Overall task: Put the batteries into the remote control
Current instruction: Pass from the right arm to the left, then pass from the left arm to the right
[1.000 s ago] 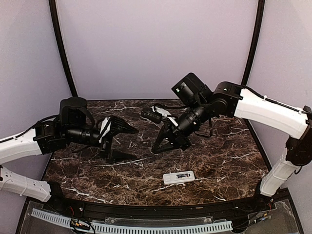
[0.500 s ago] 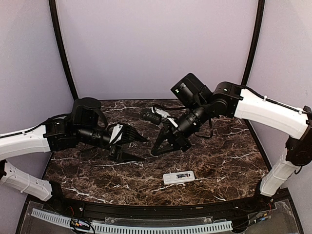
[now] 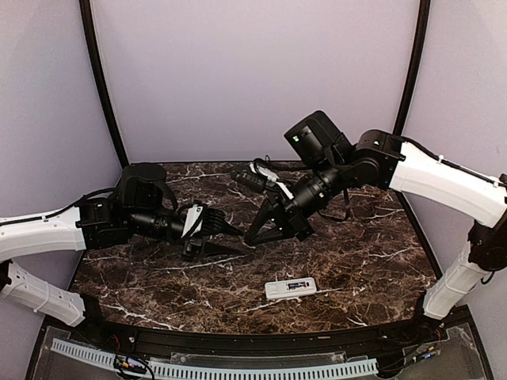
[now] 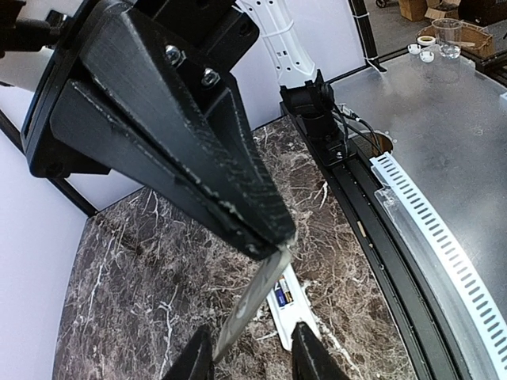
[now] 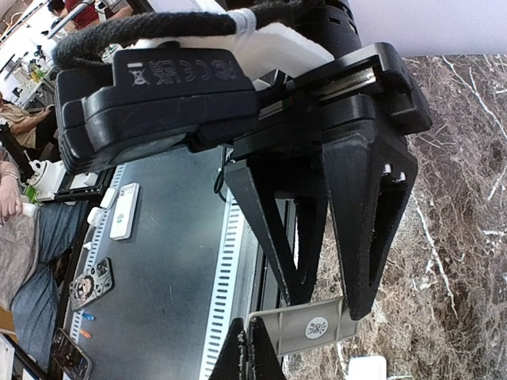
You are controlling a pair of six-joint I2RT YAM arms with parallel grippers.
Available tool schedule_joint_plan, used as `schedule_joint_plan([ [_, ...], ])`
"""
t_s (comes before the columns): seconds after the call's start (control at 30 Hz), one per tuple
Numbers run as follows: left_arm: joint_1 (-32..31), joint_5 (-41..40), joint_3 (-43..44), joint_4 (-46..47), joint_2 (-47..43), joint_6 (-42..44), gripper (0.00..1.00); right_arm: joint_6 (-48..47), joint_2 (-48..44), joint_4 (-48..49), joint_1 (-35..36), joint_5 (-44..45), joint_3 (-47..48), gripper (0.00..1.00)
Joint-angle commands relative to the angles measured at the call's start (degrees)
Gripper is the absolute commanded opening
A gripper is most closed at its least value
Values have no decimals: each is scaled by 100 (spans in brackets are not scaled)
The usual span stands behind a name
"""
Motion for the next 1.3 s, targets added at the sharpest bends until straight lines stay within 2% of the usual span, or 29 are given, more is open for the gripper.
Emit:
schedule_joint_plan([
  [0.0,-68,-98,-76,297,21,-44,31,99,-81,258,38,-124,89,0],
  [0.17,-112,-99,-83,385,32,-58,22,102,-49,278,43,-136,112,0],
  [0.23,-124,-100,-93,436,32,-75,13,118,-28,298,47,-142,112,0],
  [0.27,-132,-104,-83,444,39,-85,4,127,-6,290,42,-134,119,0],
  [0.4,-149,-111,-75,390,-22,-238,0,154,-32,212,44,65,147,0],
  [0.43,-148,-128,-89,384,-89,-356,0,177,-88,202,36,322,142,3],
  [0.57,-148,-311,-195,395,-322,-981,0,210,-493,251,33,984,-20,36],
  [0.6,-148,-359,-199,393,-352,-1163,0,242,-600,302,31,1082,-87,40],
  [0.8,-149,-331,-49,132,-363,-2530,0,577,-1210,963,36,1338,-823,53],
  [0.97,-153,-135,85,137,-377,-3031,0,1315,-1255,1996,53,1389,-1477,50],
  [1.27,-151,-201,238,240,-342,-3056,0,2017,-1395,3620,171,1219,-2193,39],
])
